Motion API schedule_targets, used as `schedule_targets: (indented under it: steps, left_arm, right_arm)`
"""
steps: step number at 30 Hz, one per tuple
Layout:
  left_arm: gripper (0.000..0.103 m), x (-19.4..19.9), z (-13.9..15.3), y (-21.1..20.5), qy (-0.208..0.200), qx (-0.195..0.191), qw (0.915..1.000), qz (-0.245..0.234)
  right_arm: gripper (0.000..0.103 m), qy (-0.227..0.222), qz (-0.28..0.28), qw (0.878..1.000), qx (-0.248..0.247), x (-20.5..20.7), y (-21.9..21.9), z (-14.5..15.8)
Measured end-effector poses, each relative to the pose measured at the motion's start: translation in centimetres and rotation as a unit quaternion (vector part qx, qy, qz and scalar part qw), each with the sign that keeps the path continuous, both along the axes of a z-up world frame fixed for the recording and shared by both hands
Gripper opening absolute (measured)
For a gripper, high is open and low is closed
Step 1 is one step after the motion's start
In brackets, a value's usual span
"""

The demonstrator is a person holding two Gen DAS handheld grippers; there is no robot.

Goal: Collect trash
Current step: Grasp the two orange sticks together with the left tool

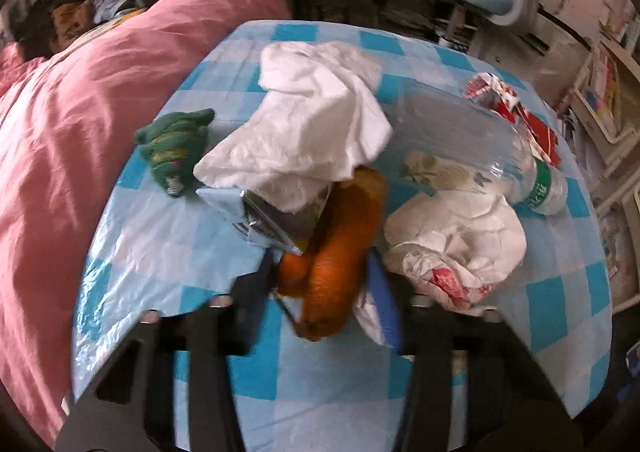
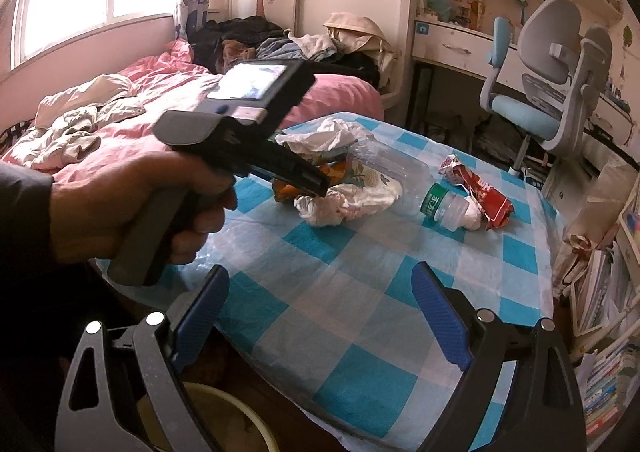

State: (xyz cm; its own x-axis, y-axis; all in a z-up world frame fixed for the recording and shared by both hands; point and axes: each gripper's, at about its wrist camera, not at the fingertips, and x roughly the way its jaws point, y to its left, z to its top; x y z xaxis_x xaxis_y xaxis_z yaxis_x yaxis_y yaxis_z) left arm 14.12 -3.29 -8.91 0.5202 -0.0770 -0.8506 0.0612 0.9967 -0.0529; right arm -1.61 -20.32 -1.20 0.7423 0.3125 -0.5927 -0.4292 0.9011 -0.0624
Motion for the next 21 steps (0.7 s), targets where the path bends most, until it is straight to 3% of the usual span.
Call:
schedule_targets:
  steps: [5,13,19,21]
  left_arm:
    - [0.030,-1.0,0.3,0.3,0.007,-0.020,0.9997,-0.011]
    - [0.030,-5.6,1.4,2.1,0.036,-0.040,0.9985,-0.007]
    - [0.042,-7.9,0.9,2.8,0.060,-0.035,0.9976,-0.006]
    - [0.055,-7.8,1.0,2.8,0.053,-0.028,0.9982,-0.002]
  right_arm:
    - [0.088,-0.001,0.000,1.000,-0.003,-0.1,0.1,0.2]
    - [0.088,0.002,-0.004,1.000,-0.002,-0.4,-0.1,0.1]
    - [0.088,0.018,-0.015,1.000,0.011,0.0,-0.7,-0.4]
    - [0.088,0.022,-0.018,1.000,0.013,0.1,-0.8,-0.6]
